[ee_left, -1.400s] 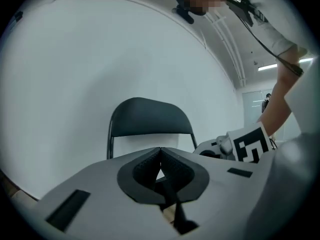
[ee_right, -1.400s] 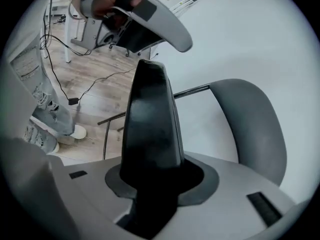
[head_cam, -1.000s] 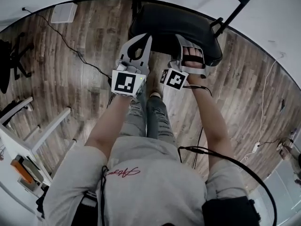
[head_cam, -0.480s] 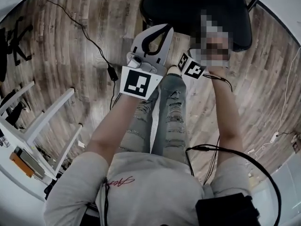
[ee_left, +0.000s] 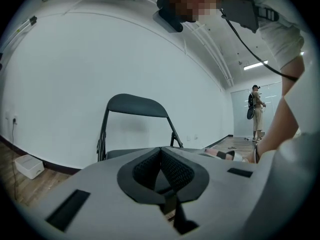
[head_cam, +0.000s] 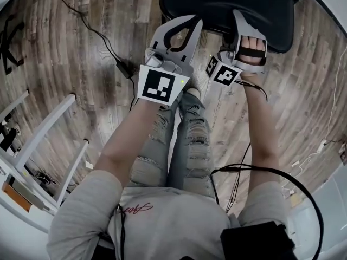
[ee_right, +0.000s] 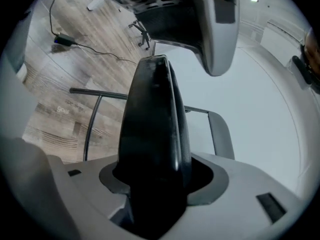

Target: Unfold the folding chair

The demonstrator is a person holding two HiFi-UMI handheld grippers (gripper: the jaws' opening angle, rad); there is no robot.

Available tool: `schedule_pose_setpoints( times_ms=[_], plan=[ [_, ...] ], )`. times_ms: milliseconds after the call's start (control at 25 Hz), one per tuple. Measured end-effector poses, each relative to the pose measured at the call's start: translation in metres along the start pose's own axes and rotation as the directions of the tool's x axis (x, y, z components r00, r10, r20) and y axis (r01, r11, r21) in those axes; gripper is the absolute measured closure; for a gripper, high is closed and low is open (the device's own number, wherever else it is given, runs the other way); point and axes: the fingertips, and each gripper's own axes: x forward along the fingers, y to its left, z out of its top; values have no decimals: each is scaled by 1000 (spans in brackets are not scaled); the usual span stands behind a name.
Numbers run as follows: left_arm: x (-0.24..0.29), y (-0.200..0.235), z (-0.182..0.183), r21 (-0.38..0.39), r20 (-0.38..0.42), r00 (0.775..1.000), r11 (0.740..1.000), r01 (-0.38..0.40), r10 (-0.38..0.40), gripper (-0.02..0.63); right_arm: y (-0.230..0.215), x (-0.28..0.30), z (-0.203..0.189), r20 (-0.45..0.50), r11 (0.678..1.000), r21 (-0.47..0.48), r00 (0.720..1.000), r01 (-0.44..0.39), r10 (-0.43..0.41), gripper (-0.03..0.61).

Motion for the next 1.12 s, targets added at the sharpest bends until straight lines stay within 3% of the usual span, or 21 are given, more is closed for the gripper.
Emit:
schedule_pose_setpoints(
  times_ms=[360,520,680,840,1000,1120],
  plan=[
    [-29,-34,-22,43,29,999,999,17,-18,598,58,-36,-2,6,999,-12,999,48,-48,313],
    [-36,-58,-41,72,31,997,995,71,-73,598,62,-41,-7,21,994,-4,994,105,-105,313],
    [-47,-73,-49,72,39,996,994,76,-79,598,59,-52,1,94,981,91,979,174,-182,311],
    [-61,-80,-50,91,45,995,993,80,-84,598,54,-58,-5,52,960,198,976,196,-210,279],
    [-80,-80,-54,90,0,998,994,63,-64,598,57,-99,-25,-14,911,370,982,182,-190,280],
    [-86,-76,-32,42,14,1000,999,20,-21,598,19,-146,-27,-65,816,545,980,194,-189,282]
  ],
)
